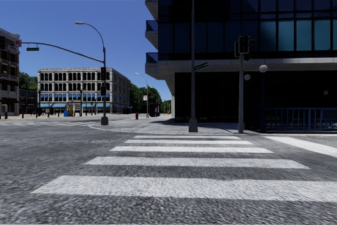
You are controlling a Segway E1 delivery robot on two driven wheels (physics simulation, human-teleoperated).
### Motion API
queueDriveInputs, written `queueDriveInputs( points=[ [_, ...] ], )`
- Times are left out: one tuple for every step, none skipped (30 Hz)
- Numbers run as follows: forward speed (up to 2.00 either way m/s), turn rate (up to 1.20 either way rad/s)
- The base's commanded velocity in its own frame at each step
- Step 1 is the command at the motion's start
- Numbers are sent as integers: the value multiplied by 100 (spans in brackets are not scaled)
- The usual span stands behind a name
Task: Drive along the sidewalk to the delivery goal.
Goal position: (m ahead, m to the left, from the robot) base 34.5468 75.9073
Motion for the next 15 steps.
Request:
queueDriveInputs(
  points=[
    [200,0],
    [200,0],
    [200,0],
    [200,0],
    [200,0],
    [200,0],
    [200,0],
    [200,0],
    [200,0],
    [200,0],
    [200,0],
    [200,0],
    [200,0],
    [200,0],
    [200,0]
  ],
)
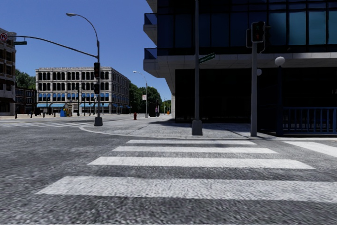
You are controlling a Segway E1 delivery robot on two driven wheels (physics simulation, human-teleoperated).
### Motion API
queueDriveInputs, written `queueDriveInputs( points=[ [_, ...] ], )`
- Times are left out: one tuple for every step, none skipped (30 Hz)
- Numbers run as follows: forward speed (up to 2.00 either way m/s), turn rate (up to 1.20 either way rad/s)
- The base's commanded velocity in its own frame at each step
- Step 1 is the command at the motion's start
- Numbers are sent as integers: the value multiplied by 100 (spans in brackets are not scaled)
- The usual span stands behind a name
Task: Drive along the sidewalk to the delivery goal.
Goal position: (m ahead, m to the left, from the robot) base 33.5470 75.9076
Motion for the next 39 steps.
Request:
queueDriveInputs(
  points=[
    [200,0],
    [200,0],
    [200,0],
    [200,0],
    [200,0],
    [200,0],
    [200,0],
    [200,0],
    [200,0],
    [200,0],
    [200,0],
    [200,0],
    [200,0],
    [200,0],
    [200,0],
    [200,0],
    [200,0],
    [200,0],
    [200,0],
    [200,0],
    [200,0],
    [200,0],
    [200,0],
    [200,0],
    [200,0],
    [200,0],
    [200,0],
    [200,0],
    [200,0],
    [200,0],
    [200,0],
    [200,0],
    [200,0],
    [200,0],
    [200,0],
    [200,0],
    [200,0],
    [200,0],
    [200,0]
  ],
)
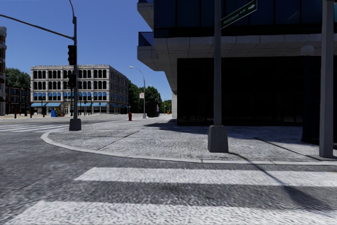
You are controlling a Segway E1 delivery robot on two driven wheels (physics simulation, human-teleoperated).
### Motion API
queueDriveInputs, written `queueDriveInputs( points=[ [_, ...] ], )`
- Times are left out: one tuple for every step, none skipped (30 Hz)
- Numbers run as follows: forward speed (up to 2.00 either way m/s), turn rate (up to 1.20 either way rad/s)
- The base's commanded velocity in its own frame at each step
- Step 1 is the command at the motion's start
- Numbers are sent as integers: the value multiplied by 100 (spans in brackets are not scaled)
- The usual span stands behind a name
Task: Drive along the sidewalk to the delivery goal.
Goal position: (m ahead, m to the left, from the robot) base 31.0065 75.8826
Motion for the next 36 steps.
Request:
queueDriveInputs(
  points=[
    [200,0],
    [200,0],
    [200,0],
    [200,0],
    [200,0],
    [200,0],
    [200,0],
    [200,0],
    [200,0],
    [200,0],
    [200,0],
    [200,0],
    [200,0],
    [200,0],
    [200,0],
    [200,0],
    [200,0],
    [200,0],
    [200,0],
    [200,0],
    [200,0],
    [200,0],
    [200,0],
    [200,0],
    [200,0],
    [200,0],
    [200,0],
    [200,0],
    [200,1],
    [200,10],
    [200,10],
    [200,14],
    [180,15],
    [165,15],
    [165,15],
    [155,15]
  ],
)
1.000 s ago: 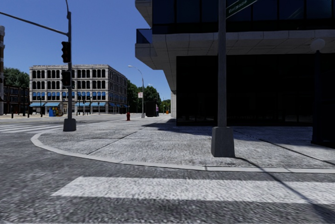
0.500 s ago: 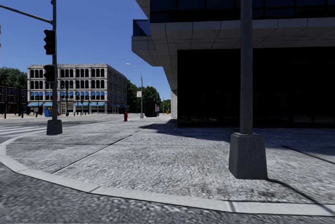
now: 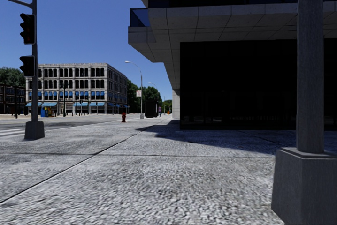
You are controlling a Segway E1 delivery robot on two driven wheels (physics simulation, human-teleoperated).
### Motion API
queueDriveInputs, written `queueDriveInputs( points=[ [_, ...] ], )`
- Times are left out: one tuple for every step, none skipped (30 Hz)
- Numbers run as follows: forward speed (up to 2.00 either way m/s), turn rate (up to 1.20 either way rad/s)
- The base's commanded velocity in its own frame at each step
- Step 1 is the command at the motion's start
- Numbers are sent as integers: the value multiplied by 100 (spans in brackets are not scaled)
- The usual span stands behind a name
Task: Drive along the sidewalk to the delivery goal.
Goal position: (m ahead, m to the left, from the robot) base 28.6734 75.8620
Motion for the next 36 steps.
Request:
queueDriveInputs(
  points=[
    [145,15],
    [145,15],
    [138,11],
    [137,8],
    [136,5],
    [136,5],
    [135,5],
    [135,6],
    [135,7],
    [135,7],
    [135,7],
    [135,7],
    [135,7],
    [135,7],
    [135,8],
    [135,10],
    [135,10],
    [135,13],
    [135,18],
    [135,18],
    [135,19],
    [135,22],
    [142,25],
    [142,25],
    [160,27],
    [200,28],
    [200,37],
    [200,40],
    [200,40],
    [200,45],
    [200,47],
    [200,49],
    [200,49],
    [200,51],
    [200,54],
    [200,55]
  ],
)
